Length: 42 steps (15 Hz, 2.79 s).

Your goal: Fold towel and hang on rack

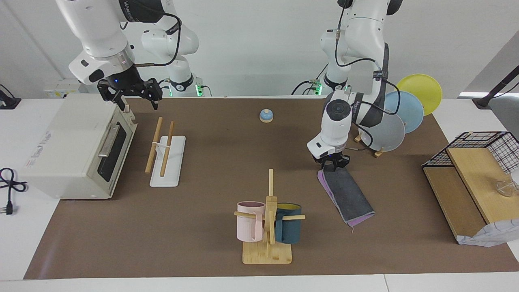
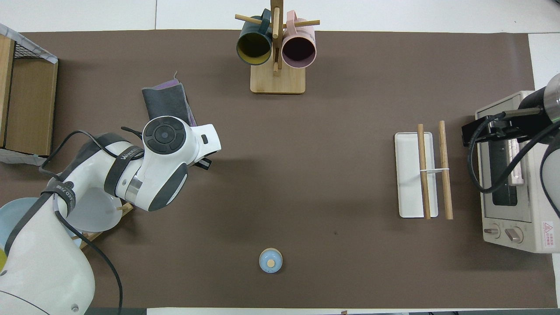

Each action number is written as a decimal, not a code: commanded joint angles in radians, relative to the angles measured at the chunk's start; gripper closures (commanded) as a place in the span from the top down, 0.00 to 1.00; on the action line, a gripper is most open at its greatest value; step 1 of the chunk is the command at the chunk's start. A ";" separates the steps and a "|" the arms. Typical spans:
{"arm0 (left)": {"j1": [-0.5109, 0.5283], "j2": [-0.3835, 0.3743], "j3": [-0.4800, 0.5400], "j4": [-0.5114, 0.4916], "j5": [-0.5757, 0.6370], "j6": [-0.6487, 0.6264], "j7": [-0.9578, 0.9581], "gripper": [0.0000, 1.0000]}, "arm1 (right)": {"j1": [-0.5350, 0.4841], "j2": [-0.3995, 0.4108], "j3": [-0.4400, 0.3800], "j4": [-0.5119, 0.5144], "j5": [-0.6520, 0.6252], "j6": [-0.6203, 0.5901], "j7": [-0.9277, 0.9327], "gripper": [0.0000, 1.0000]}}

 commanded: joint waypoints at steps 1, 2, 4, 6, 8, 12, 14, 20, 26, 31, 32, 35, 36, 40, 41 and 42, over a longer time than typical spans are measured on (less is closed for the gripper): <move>0.046 -0.043 -0.001 0.054 -0.088 -0.113 0.016 1.00 | -0.013 -0.007 0.002 -0.004 0.025 -0.011 -0.018 1.00; 0.070 -0.043 -0.001 0.071 -0.124 -0.125 0.041 1.00 | -0.013 -0.007 0.002 -0.004 0.025 -0.011 -0.018 1.00; 0.132 -0.043 0.001 0.071 -0.232 -0.103 0.101 1.00 | -0.013 -0.007 0.002 -0.004 0.025 -0.011 -0.018 1.00; 0.182 -0.046 0.001 0.039 -0.297 -0.049 0.131 1.00 | -0.013 -0.007 0.003 -0.004 0.025 -0.011 -0.018 1.00; 0.204 -0.046 0.001 -0.005 -0.368 0.024 0.144 1.00 | -0.013 -0.007 0.003 -0.004 0.025 -0.011 -0.018 1.00; 0.239 -0.021 0.001 -0.036 -0.536 0.057 0.233 1.00 | -0.013 -0.007 0.003 -0.004 0.025 -0.011 -0.018 1.00; 0.239 -0.014 0.001 -0.045 -0.560 0.059 0.235 1.00 | -0.013 -0.007 0.003 -0.004 0.025 -0.011 -0.018 1.00; 0.233 0.006 0.001 -0.054 -0.596 0.075 0.233 0.93 | -0.013 -0.007 0.003 -0.004 0.025 -0.011 -0.018 1.00; 0.226 0.008 0.001 -0.073 -0.604 0.097 0.233 0.77 | -0.013 -0.007 0.002 -0.004 0.025 -0.011 -0.018 1.00; 0.226 0.011 0.001 -0.076 -0.604 0.106 0.230 0.59 | -0.013 -0.007 0.002 -0.004 0.025 -0.011 -0.018 1.00; 0.226 0.011 0.001 -0.076 -0.604 0.109 0.227 0.54 | -0.013 -0.007 0.003 -0.004 0.025 -0.011 -0.018 1.00; 0.227 0.012 0.001 -0.077 -0.609 0.111 0.226 0.37 | -0.013 -0.007 0.003 -0.004 0.025 -0.011 -0.018 1.00; 0.227 0.012 0.001 -0.077 -0.616 0.109 0.226 0.32 | -0.013 -0.007 0.002 -0.004 0.025 -0.011 -0.018 1.00; 0.235 0.012 0.001 -0.076 -0.618 0.105 0.223 0.00 | -0.013 -0.007 0.002 -0.004 0.025 -0.011 -0.018 1.00; 0.238 0.012 0.003 -0.071 -0.618 0.100 0.223 0.00 | -0.013 -0.007 0.003 -0.004 0.025 -0.011 -0.018 1.00; 0.241 0.012 0.003 -0.065 -0.618 0.098 0.223 0.00 | -0.013 -0.007 0.002 -0.004 0.025 -0.011 -0.018 1.00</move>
